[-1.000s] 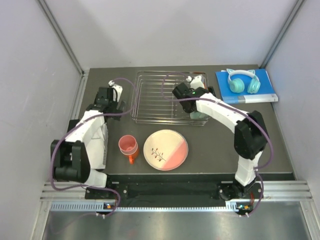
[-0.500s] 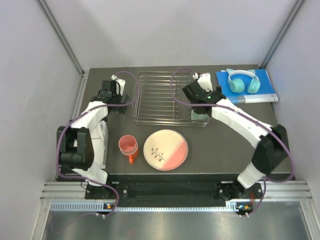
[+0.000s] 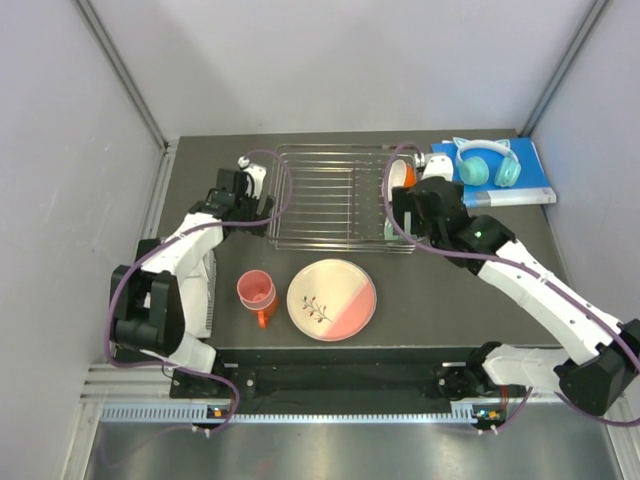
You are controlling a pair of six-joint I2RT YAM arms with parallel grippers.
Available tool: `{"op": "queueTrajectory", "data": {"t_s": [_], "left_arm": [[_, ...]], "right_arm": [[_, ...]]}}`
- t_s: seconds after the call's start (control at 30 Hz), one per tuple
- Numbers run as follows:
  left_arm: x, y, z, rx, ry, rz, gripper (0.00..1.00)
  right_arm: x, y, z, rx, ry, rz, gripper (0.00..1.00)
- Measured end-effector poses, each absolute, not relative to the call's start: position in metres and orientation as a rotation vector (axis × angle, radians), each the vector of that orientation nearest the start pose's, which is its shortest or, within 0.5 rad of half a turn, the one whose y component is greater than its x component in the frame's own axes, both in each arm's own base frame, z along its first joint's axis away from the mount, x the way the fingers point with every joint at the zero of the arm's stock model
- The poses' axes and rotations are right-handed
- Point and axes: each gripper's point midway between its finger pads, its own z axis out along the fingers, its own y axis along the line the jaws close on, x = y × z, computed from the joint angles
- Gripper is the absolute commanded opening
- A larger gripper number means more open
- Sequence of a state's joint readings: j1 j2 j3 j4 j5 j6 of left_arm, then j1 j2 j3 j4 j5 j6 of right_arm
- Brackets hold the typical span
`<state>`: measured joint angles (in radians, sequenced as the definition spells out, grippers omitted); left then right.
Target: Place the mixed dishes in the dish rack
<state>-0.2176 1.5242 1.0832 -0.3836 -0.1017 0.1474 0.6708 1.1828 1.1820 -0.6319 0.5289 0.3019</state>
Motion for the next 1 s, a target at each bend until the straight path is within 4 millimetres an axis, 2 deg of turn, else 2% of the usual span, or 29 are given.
{"op": "queueTrajectory", "data": {"t_s": [0.2,0.37,0.4,0.5,0.7,0.87,1.0], "left_arm": [[0.377,-0.072,0.114,0.419,2.365,0.087,0.98],[0.367,-0.079,0.120,0.450,2.367,0.077,0.99],[0.365,-0.078,0.122,0.451,2.365,0.081,0.99],[0.361,-0.071,0.135,0.457,2.342,0.122,0.99],[0.351,-0.054,0.171,0.459,2.259,0.208,0.99],[0.341,-0.055,0.188,0.462,2.253,0.174,0.99],[0.333,-0.059,0.193,0.465,2.255,0.132,0.99]], "right_arm": [[0.266,0.147,0.211,-0.184,2.199,0.121,0.87],[0.231,0.167,0.181,-0.246,2.284,0.326,0.82],[0.224,0.171,0.175,-0.256,2.304,0.359,0.78],[0.210,0.184,0.160,-0.278,2.350,0.457,0.74],[0.198,0.210,0.134,-0.302,2.424,0.597,0.65],[0.195,0.226,0.113,-0.314,2.481,0.652,0.59],[0.194,0.235,0.097,-0.322,2.525,0.681,0.57]]}}
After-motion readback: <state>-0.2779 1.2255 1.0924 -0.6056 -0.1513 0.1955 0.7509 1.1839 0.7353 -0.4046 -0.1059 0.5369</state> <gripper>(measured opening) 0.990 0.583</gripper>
